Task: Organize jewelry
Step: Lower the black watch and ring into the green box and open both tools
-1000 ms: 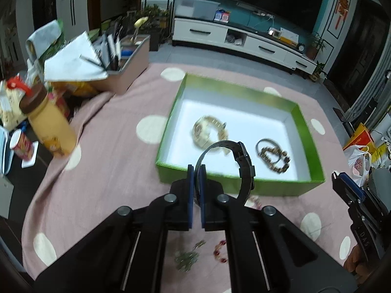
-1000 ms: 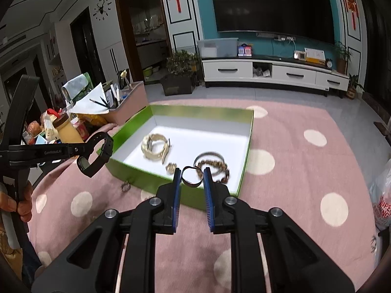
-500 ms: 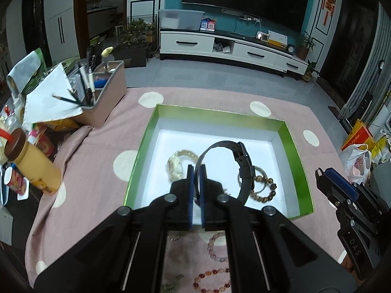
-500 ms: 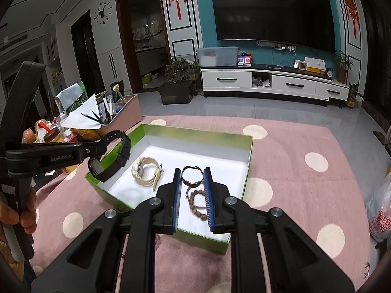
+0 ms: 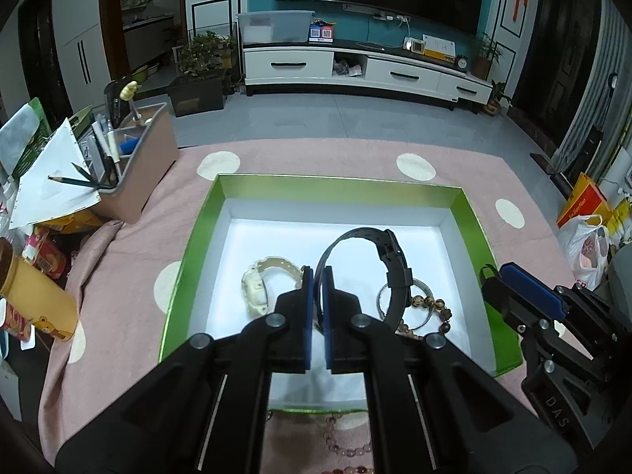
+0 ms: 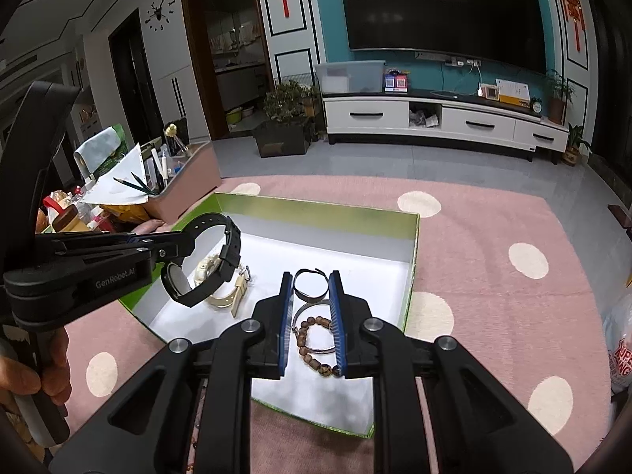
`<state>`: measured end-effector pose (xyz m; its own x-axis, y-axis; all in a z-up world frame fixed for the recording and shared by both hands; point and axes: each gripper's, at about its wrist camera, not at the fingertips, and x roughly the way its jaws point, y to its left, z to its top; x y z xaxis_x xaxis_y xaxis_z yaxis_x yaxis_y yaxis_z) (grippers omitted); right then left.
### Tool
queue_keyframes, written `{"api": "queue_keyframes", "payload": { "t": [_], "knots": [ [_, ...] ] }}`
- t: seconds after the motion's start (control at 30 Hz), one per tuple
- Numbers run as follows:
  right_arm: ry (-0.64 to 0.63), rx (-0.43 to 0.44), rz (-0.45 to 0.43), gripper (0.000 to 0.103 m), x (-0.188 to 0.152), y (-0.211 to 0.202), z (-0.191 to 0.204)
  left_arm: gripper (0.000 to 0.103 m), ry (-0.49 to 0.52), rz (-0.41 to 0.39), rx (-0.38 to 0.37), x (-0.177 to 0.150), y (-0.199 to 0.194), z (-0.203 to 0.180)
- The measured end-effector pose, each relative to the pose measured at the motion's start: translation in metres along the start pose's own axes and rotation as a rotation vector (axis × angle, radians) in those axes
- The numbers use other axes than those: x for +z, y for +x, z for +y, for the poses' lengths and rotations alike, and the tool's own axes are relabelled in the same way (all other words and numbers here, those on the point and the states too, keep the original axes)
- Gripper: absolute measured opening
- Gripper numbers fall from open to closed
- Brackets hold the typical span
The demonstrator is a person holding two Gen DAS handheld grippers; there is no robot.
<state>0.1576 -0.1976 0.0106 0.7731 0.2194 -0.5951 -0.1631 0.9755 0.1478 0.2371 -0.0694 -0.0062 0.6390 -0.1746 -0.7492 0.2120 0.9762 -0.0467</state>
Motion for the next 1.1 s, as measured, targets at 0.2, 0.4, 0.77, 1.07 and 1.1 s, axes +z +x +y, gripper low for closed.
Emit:
{"api": "queue_keyframes", "payload": {
  "t": [0.2,0.4,0.77,1.07,1.1],
  "knots": [
    [0.012,-0.008,0.036,0.018,-0.003,0.018,-0.005,0.004,0.026,0.025,0.02,-0.001,0.018,-0.006],
    [0.019,-0.024,0.066,0.018,-0.007,0.028,-0.009,0.004,0.036,0.053,0.023,-0.003,0.033,-0.01],
    [0.014,-0.046,0.108,0.018,-0.009,0.041,-0.013,0.004,0.046,0.094,0.029,-0.007,0.052,-0.011],
    [0.014,-0.055,0.136,0.018,-0.011,0.047,-0.015,0.004,0.054,0.119,0.039,-0.013,0.061,-0.014],
    [0.016,-0.056,0.138,0.018,-0.012,0.048,-0.015,0.004,0.054,0.122,0.039,-0.013,0.062,-0.014]
  ]
}}
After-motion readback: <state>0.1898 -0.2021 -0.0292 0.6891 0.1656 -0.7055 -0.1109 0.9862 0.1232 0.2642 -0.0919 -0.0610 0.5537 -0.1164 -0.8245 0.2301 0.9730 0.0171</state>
